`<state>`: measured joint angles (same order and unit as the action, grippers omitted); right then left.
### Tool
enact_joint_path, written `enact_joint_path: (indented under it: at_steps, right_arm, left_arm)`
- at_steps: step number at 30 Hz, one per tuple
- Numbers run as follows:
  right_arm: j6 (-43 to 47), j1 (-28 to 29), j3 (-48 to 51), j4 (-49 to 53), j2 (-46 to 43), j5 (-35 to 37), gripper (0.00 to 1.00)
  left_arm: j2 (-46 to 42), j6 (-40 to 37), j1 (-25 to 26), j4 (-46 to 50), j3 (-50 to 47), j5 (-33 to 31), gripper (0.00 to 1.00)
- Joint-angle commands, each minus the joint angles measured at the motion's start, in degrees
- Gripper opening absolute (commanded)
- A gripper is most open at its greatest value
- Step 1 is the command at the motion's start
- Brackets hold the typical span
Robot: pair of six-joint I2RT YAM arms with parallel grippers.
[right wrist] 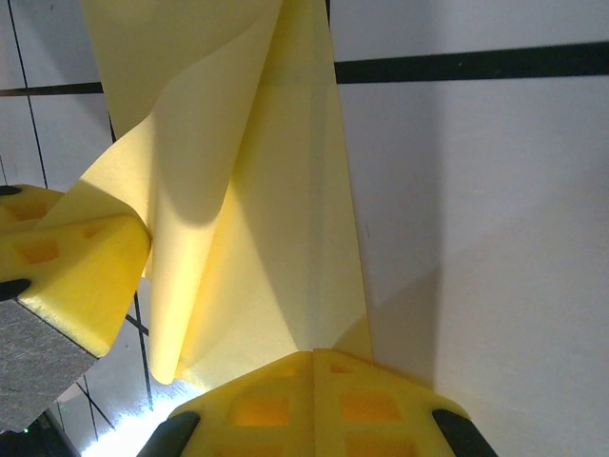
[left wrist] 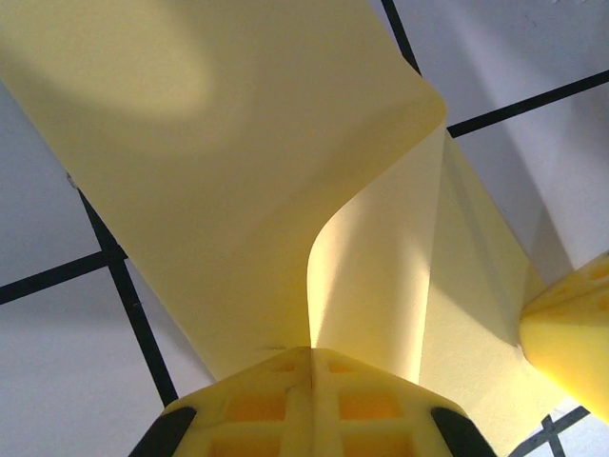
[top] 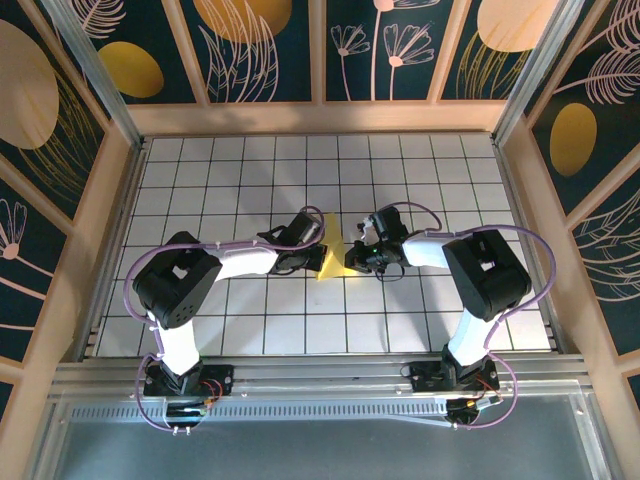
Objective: Fold a paper plane with a square sheet of paper (fold left side to right side)
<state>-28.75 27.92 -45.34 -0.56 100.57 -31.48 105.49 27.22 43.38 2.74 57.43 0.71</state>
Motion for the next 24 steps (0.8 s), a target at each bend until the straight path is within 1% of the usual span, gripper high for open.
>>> enact_joint_path:
  at_steps: [1,24]
  right_arm:
    - [1.4,0.8,-0.2,3.7,2.4,2.8,0.0]
    - [1.3,1.1,-0.5,4.0,3.0,2.8,0.0]
  left_arm:
    - [-0.8,-0.3,-0.4,1.1,0.2,-1.7,0.0]
    - [-0.7,-1.1,-0.4,2.0,0.2,-4.1,0.0]
